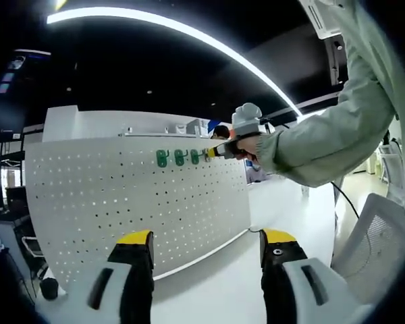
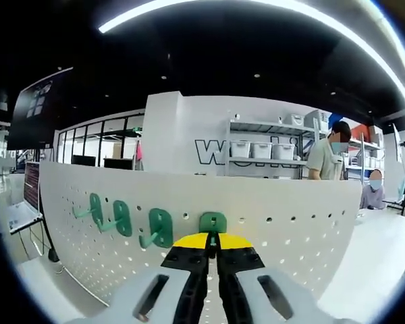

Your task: Insert the hook assembly into the mounting plate slot until the hook locks in place.

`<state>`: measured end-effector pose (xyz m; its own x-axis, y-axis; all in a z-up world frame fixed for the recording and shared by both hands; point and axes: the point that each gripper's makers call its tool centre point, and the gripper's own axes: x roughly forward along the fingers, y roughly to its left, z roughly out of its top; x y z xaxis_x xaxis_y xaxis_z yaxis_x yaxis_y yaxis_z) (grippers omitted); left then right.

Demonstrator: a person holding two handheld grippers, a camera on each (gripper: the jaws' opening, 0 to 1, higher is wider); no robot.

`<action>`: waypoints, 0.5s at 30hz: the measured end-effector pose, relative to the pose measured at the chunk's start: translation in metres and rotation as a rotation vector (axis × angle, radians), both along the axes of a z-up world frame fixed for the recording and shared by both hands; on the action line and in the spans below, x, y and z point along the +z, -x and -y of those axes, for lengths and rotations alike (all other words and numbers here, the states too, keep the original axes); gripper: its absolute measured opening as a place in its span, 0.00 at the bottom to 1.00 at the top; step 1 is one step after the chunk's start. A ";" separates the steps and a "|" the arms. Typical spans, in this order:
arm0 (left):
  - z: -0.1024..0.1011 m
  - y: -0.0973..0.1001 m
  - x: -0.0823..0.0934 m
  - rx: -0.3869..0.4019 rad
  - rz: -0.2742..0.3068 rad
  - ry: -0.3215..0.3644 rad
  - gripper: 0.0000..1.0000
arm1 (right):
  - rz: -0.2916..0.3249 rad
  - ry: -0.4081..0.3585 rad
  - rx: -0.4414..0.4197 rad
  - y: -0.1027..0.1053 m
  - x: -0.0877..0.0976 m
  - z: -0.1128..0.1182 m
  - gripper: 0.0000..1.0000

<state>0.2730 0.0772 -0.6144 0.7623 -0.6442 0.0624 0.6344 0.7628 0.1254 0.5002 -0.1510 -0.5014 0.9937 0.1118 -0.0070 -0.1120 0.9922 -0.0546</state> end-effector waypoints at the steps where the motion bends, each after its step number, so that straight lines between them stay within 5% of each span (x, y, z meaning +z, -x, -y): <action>1: 0.000 0.000 0.000 0.001 0.001 0.001 0.66 | -0.005 0.000 0.002 0.000 0.000 0.000 0.01; 15: -0.002 0.000 0.002 0.006 0.003 0.011 0.66 | -0.010 0.009 0.000 0.002 -0.002 -0.001 0.01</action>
